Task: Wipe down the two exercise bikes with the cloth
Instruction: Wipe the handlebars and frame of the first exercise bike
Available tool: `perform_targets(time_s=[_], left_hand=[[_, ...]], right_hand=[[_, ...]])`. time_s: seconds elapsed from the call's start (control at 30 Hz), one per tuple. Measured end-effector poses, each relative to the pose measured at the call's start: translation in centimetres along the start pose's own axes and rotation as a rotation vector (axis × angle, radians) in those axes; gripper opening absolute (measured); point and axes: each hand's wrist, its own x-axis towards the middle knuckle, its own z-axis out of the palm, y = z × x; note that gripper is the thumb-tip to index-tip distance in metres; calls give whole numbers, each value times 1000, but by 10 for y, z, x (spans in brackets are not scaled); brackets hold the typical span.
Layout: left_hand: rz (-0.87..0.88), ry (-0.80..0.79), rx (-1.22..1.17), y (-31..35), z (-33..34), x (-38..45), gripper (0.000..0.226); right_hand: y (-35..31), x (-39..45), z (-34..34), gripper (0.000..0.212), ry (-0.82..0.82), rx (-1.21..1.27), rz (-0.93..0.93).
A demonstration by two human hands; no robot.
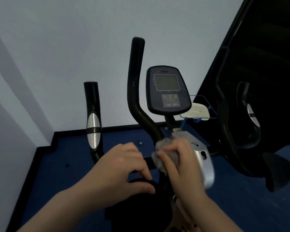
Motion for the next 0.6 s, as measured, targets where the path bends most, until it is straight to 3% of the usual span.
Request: perform_targets(time_s=[0.2,0.37,0.6], left_hand=[[-8,48,80,1,-3,2,35],[-4,123,92,6,-5,-2,31],[-62,556,308,-31,-84,51,20]], right_hand=[[-18,72,20,12,-92,-130,-86],[-4,36,0,15,-153,-27,-113],[-32,107,35,16,-175,-93,-175]])
